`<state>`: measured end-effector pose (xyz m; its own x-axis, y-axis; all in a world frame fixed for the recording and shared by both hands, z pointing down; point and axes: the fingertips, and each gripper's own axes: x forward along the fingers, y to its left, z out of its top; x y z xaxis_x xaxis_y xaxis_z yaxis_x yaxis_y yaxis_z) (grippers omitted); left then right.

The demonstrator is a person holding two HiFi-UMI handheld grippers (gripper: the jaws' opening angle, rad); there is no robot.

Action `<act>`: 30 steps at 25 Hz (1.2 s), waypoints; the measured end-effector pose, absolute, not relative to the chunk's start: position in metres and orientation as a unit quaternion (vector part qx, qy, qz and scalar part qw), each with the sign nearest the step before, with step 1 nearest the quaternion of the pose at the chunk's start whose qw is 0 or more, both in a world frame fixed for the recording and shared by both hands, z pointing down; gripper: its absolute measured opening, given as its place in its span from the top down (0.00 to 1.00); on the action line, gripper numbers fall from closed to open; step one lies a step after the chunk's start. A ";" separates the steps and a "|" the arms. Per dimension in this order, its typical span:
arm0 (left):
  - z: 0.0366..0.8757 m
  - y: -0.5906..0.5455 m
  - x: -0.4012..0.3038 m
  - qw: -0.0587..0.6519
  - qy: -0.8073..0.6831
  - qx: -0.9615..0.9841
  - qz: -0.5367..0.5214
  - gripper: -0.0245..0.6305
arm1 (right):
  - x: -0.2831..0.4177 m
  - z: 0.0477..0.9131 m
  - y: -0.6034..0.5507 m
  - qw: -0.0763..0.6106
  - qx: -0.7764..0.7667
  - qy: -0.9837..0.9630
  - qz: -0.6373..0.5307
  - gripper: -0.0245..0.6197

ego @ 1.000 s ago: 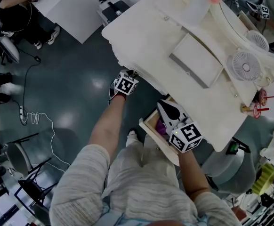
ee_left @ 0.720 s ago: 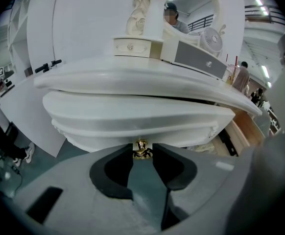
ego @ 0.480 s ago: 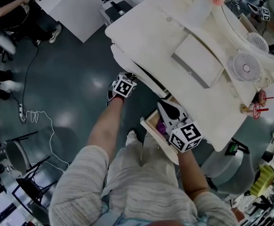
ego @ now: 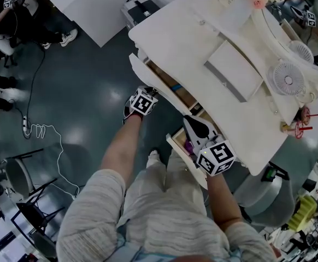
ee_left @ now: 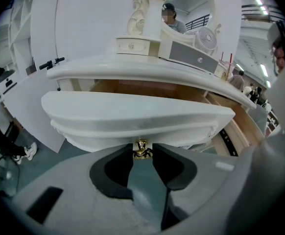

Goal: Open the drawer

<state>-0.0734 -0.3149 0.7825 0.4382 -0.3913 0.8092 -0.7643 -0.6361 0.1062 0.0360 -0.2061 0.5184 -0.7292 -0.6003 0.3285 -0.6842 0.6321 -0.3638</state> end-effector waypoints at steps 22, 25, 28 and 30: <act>0.787 -0.270 -0.113 0.245 -0.354 0.804 0.411 0.76 | 0.010 0.514 -0.181 0.092 0.347 -0.904 0.232 0.95; 0.788 -0.264 -0.118 0.247 -0.352 0.804 0.410 0.76 | 0.005 0.513 -0.178 0.092 0.346 -0.905 0.231 0.95; 0.785 -0.259 -0.121 0.246 -0.351 0.805 0.410 0.76 | 0.002 0.513 -0.175 0.093 0.347 -0.904 0.231 0.95; 0.787 -0.255 -0.124 0.248 -0.350 0.805 0.409 0.76 | 0.000 0.512 -0.173 0.093 0.347 -0.904 0.231 0.95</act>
<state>-0.1244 -0.2551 0.7867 0.4201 -0.3609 0.8326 -0.7669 -0.6317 0.1131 -0.0001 -0.1728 0.5122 -0.7414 -0.5852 0.3283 -0.6710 0.6523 -0.3526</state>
